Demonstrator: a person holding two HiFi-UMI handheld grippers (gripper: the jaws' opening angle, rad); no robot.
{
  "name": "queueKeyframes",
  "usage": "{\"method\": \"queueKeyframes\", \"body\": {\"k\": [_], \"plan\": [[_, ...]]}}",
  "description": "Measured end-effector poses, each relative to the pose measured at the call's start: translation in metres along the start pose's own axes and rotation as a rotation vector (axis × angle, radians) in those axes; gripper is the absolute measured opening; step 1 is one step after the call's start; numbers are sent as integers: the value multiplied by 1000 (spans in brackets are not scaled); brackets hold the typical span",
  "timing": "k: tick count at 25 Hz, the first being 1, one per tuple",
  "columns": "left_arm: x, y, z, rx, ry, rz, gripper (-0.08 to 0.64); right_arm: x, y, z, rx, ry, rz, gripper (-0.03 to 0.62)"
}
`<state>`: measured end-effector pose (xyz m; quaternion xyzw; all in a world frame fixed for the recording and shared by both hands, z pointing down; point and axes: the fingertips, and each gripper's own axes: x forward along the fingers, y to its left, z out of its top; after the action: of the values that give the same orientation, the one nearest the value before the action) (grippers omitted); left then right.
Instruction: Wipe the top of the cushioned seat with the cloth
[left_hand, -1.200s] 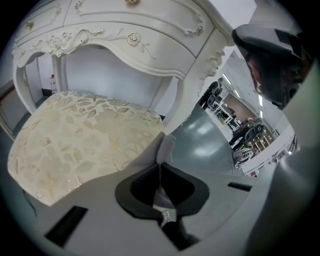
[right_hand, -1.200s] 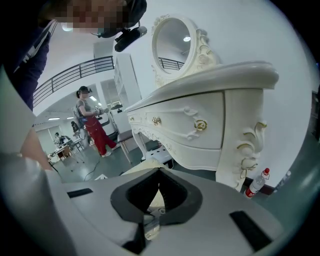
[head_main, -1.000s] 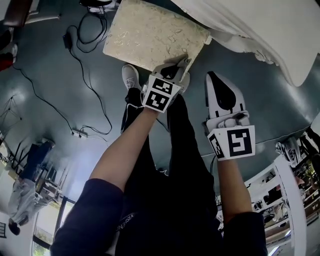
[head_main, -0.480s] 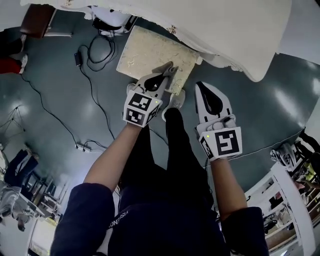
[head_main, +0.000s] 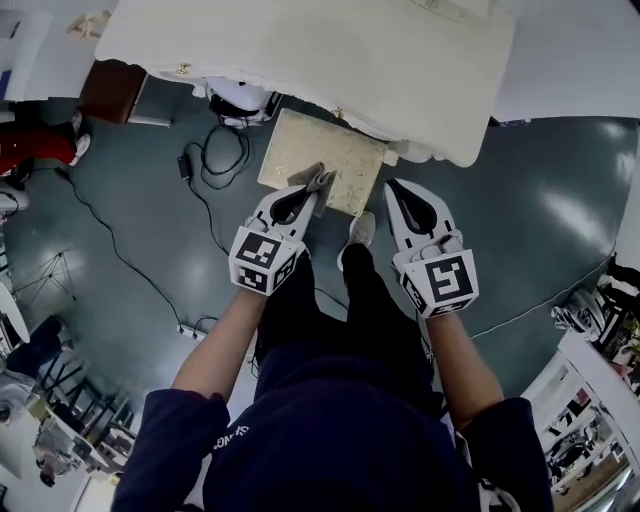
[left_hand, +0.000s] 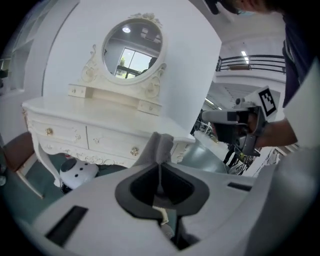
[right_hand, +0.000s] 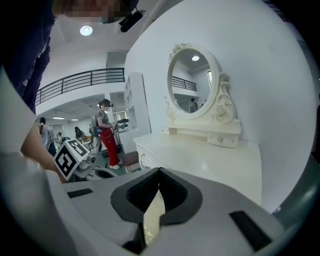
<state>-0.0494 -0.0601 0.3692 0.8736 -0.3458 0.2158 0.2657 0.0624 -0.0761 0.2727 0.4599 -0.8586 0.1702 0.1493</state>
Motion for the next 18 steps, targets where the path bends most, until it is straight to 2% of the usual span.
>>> {"method": "queueKeyframes", "body": {"k": [10, 14, 18], "plan": [[-90, -30, 120, 127, -154, -32, 21, -31, 42, 123, -65, -170, -17, 20], [-130, -40, 157, 171, -234, -38, 21, -45, 71, 155, -86, -229, -20, 20], [-155, -46, 180, 200, -280, -41, 21, -63, 88, 179, -104, -279, -28, 20]]}}
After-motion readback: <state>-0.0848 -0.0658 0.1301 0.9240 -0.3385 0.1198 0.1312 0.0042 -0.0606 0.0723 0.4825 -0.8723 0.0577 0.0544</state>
